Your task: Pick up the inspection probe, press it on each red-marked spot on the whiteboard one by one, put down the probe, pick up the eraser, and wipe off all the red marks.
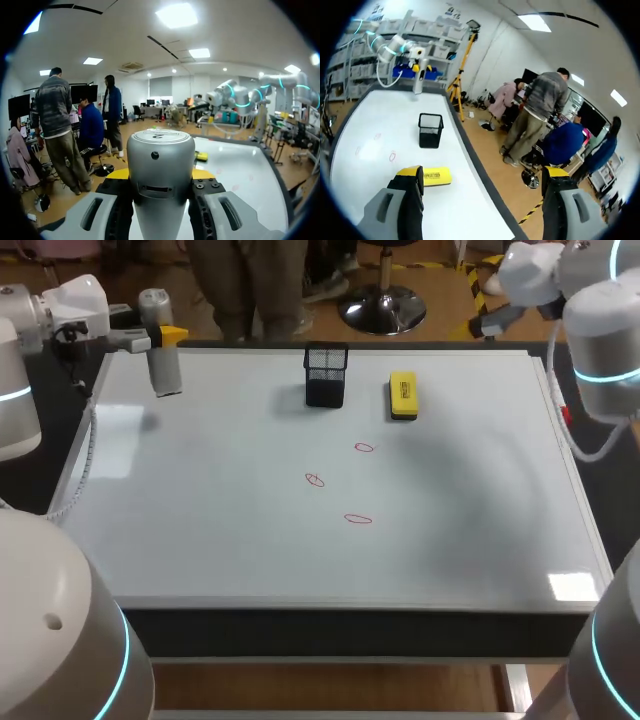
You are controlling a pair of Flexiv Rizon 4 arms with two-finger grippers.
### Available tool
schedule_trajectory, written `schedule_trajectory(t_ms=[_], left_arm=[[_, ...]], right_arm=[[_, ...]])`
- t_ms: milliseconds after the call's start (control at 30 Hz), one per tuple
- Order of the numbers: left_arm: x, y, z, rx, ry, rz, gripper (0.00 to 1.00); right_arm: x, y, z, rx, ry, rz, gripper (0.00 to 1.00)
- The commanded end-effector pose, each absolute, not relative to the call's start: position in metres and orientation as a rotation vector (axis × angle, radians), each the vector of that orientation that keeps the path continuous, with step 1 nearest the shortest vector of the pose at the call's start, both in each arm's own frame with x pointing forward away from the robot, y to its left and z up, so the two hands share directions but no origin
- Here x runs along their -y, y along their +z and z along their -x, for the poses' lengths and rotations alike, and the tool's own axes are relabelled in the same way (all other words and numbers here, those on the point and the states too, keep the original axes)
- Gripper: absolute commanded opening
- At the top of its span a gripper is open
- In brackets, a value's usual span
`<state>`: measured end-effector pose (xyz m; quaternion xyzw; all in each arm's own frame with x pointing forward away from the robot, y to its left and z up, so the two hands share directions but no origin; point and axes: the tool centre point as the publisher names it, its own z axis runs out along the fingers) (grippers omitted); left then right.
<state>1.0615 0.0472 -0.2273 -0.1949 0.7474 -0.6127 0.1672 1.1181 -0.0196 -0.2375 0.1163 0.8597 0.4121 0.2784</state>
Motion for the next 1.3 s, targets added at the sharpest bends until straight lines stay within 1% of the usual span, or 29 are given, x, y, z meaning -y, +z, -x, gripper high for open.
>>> schedule_trajectory(t_ms=[33,200,400,567,800,1300], left_arm=[[-0.047,-0.227,-1.061,-2.125,-1.742,0.555,0.0],[-0.047,-0.227,-1.061,-2.125,-1.742,0.555,0.0],[-0.047,-0.227,-1.061,-2.125,-1.742,0.555,0.0],[-0.047,-0.227,-1.061,-2.125,-1.742,0.555,0.0],[-0.047,-0.227,-1.061,-2.125,-1.742,0.555,0.0],[-0.047,-0.227,-1.061,-2.125,-1.742,0.555,0.0]], right_arm=[[0.01,-0.237,-1.135,-2.735,0.46,0.21,1.0],[-0.002,-0.246,-1.14,-2.782,0.159,0.522,1.0],[-0.015,-0.253,-1.144,-2.784,0.048,0.727,1.0],[-0.017,-0.262,-1.147,-2.746,-0.014,0.893,1.0],[-0.017,-0.267,-1.141,-2.726,0.094,1.1,1.0],[-0.017,-0.266,-1.117,-2.806,0.553,1.344,1.0]])
